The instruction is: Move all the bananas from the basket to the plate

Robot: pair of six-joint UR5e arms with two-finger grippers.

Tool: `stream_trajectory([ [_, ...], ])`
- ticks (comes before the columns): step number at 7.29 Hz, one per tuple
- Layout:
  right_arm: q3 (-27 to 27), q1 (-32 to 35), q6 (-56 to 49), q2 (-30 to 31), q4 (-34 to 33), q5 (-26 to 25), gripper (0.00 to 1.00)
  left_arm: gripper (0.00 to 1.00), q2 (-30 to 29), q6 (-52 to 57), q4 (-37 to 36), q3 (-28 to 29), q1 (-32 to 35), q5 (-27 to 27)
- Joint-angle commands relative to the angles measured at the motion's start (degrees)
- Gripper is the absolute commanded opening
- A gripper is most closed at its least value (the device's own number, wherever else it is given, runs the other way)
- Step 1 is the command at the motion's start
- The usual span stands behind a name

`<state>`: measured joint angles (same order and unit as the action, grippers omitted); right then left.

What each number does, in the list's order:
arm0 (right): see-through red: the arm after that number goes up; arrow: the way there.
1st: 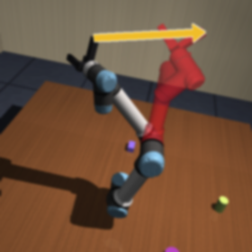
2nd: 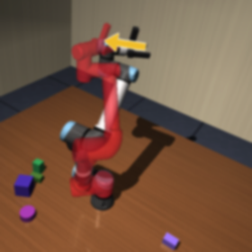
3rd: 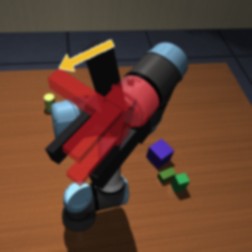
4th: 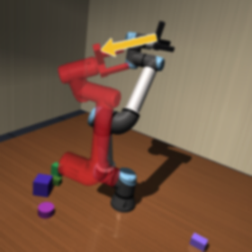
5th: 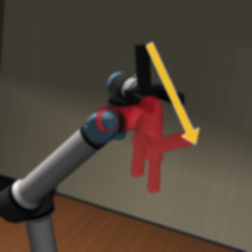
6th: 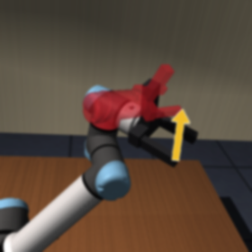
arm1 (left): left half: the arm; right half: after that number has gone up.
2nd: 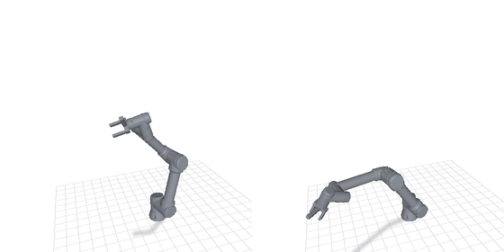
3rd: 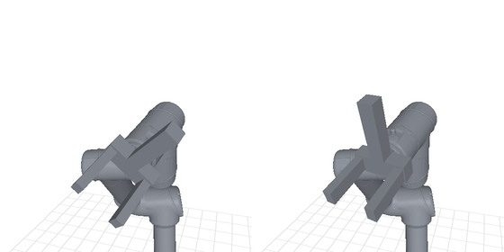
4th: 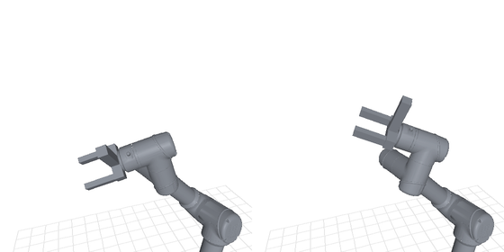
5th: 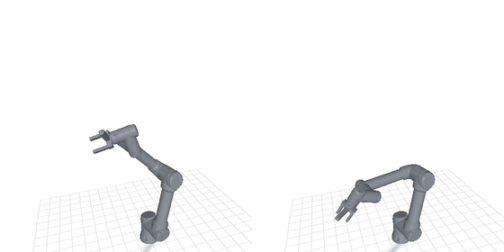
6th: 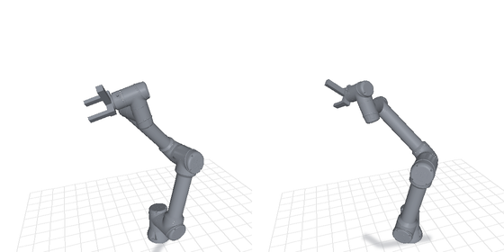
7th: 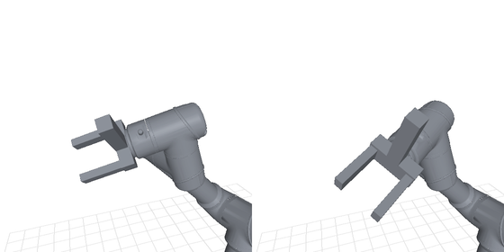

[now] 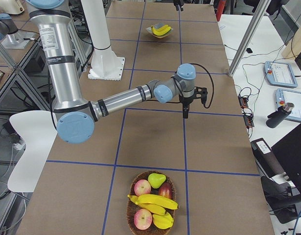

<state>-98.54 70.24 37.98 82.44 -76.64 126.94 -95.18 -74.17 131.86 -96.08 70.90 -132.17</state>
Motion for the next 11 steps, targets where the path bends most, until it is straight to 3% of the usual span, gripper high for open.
stream_trajectory([
  [1,2.8,9.5,-14.6,6.7,0.1,-2.7,1.00,1.00,-2.2,1.1,-2.8,0.1,-0.4,0.7],
  [2,5.4,11.1,-17.2,7.8,0.0,-8.8,1.00,1.00,-2.6,1.1,-2.8,0.2,-0.9,2.0],
  [4,13.5,11.1,-12.1,4.9,0.1,-19.2,1.00,1.00,-3.2,0.9,-2.9,0.4,-1.7,2.1],
  [8,19.1,10.5,-1.0,3.1,-0.4,-28.5,1.00,1.00,-4.8,0.6,-2.9,0.5,-2.0,2.0],
  [11,22.3,8.7,-0.5,3.4,-0.4,-29.5,1.00,1.00,-5.6,0.9,-2.9,0.5,-3.4,2.1],
])
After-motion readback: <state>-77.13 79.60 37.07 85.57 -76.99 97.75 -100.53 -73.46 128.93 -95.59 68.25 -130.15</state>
